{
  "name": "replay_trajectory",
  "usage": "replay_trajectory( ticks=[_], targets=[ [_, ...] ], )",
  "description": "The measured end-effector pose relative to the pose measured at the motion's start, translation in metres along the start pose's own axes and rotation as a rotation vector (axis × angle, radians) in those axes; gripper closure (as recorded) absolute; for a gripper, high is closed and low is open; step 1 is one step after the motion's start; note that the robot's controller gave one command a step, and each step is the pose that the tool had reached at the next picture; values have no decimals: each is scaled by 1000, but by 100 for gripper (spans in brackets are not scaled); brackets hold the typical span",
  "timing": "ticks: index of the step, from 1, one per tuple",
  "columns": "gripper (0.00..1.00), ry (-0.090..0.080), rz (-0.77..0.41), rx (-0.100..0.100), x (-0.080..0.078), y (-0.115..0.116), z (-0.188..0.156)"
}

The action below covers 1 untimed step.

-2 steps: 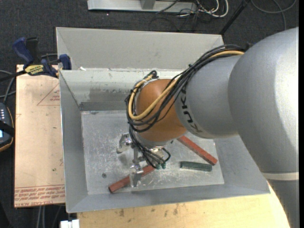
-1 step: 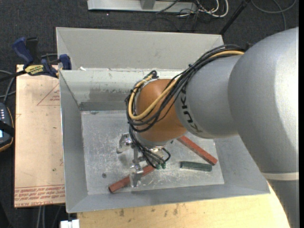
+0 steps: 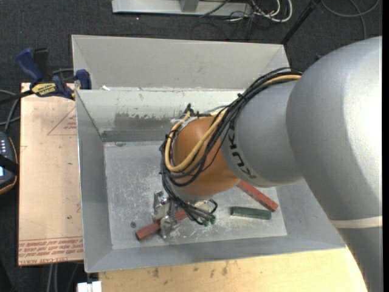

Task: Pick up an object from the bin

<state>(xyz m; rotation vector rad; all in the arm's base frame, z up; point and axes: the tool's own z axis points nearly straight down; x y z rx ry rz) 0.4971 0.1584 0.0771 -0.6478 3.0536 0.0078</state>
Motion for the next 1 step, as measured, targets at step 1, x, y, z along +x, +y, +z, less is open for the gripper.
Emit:
replay_trajectory(
  ticks=[1],
  targets=[
    [100, 0, 0, 0, 0, 0, 0]
  ],
)
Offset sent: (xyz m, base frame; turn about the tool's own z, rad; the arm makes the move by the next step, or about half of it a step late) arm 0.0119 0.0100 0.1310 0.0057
